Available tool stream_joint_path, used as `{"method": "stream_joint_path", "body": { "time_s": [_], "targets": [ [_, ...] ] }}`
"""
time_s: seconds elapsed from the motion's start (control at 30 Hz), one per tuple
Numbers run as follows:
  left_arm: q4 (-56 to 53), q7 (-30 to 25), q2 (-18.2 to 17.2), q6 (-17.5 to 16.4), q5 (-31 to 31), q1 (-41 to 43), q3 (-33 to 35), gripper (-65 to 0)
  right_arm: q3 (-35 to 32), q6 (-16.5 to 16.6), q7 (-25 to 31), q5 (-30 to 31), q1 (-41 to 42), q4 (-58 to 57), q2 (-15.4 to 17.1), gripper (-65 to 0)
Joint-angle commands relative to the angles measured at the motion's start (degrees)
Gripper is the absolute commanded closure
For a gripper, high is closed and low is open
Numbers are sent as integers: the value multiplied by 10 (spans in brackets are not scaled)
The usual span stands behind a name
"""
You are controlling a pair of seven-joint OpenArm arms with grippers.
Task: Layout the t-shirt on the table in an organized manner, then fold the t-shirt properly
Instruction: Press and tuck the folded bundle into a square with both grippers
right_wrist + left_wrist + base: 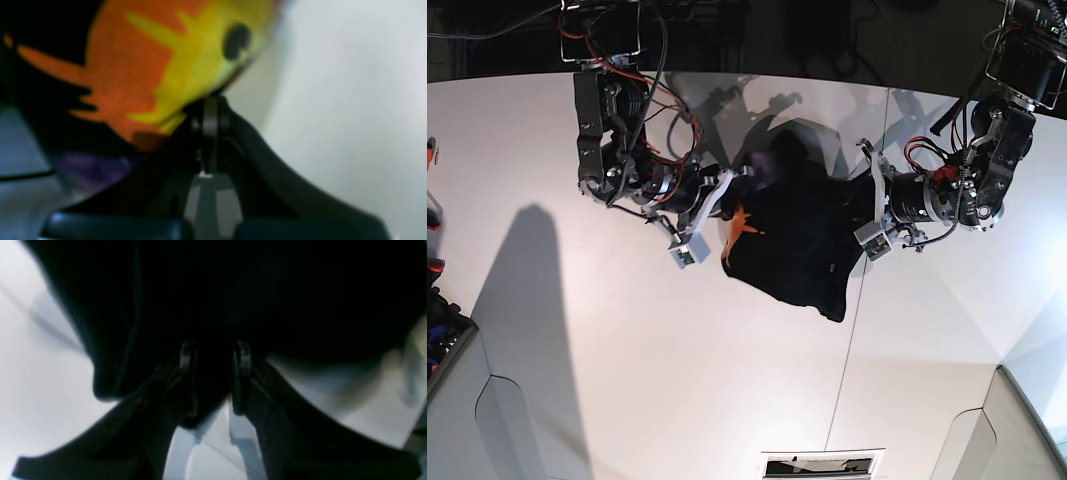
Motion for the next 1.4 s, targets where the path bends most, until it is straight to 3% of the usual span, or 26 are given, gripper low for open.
{"method": "stream_joint_path", "body": {
  "time_s": [0.0,0.3,0.43,0.57,0.73,0.83,0.97,1.1,1.37],
  "targets": [
    [8,-11,-10,1,-3,-23,-4,-148,-10,5,9,17,0,25,-3,0],
    [8,-10,-76,1,-7,-83,-4,-148,-36,1,-21,17,-63,132,-5,0],
    [18,47,-103,1,-99,-89,-18,-148,-35,0,-20,7,-67,174,-5,0],
    [90,141,-101,1,-223,-79,-31,-148,-26,-5,-3,-10,-60,204,-12,0],
    [223,135,-58,1,-213,-30,-31,-148,7,-19,5,-6,-14,206,-31,0],
    [232,118,-22,1,-194,-2,-31,-148,29,-23,6,-48,16,192,-31,0],
    [184,55,33,1,-110,-1,-31,-148,67,-27,15,-25,40,144,-31,0],
    [89,31,73,1,-63,-28,-31,-148,67,-1,31,-10,57,92,-31,0],
    [5,5,95,1,-55,-22,-31,-148,65,13,55,-10,95,-10,-31,0]
  ]
}}
